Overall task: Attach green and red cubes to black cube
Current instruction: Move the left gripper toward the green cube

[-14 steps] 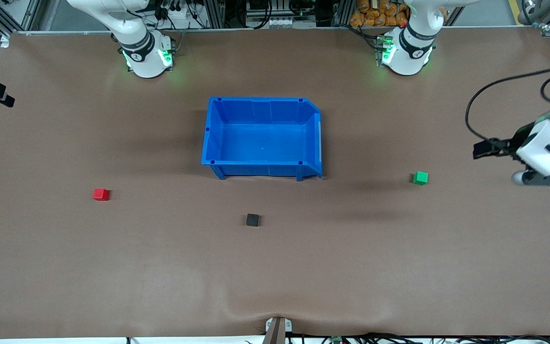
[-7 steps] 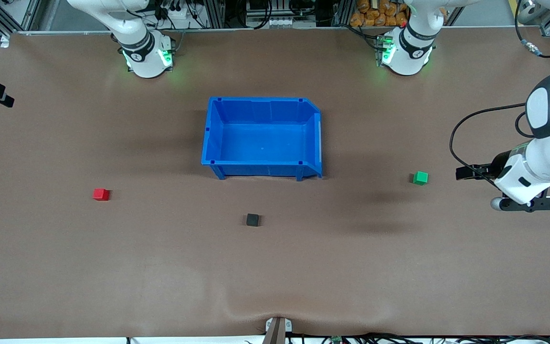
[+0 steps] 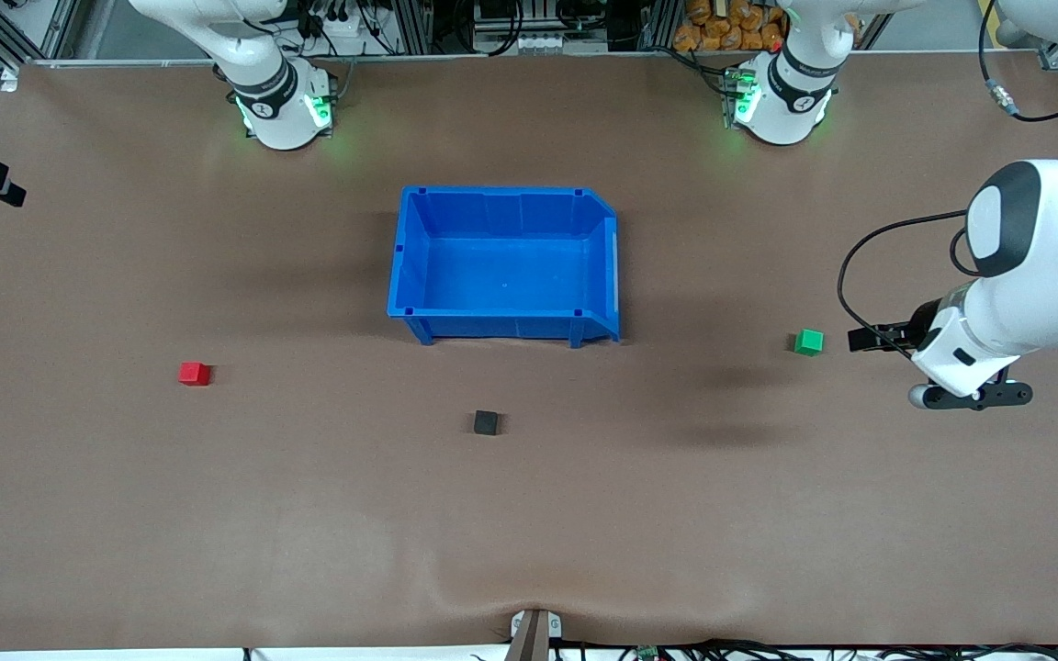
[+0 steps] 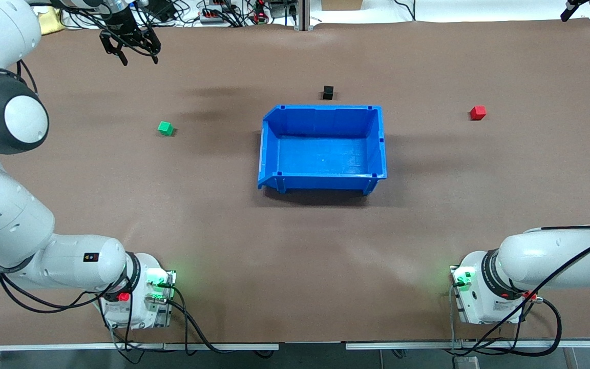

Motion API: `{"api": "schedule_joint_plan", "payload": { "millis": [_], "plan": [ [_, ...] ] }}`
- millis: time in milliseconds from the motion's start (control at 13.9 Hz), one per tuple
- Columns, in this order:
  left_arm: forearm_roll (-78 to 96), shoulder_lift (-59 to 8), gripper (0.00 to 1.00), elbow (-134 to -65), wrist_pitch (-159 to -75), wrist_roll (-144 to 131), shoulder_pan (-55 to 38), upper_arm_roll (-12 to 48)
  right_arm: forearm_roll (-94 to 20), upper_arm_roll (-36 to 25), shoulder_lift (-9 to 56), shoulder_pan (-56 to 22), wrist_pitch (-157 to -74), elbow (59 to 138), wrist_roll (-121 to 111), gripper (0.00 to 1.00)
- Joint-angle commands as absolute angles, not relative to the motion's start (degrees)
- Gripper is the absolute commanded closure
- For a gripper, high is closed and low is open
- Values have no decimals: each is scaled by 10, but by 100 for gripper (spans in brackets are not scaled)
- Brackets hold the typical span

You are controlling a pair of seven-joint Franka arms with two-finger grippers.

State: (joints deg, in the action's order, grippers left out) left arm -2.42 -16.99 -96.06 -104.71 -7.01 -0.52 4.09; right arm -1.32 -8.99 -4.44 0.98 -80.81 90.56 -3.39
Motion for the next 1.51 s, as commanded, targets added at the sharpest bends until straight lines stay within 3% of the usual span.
{"api": "schedule_joint_plan", "payload": {
  "millis": [0,936,1295,1439],
  "plan": [
    [-24,-150,0,-1017,-1091,-80,-5,40,-23,-85,-44,20,-803,903,-33,0],
    [-25,-161,0,-1123,-1227,-123,-26,44,-23,-85,-44,23,-804,903,-33,0],
    [-30,-178,0,-1137,-1237,-98,-20,43,-22,-85,-44,24,-803,903,-33,0],
    [-74,-180,0,-1168,-1288,-79,-20,44,-23,-85,-44,25,-803,903,-33,0]
  ]
}}
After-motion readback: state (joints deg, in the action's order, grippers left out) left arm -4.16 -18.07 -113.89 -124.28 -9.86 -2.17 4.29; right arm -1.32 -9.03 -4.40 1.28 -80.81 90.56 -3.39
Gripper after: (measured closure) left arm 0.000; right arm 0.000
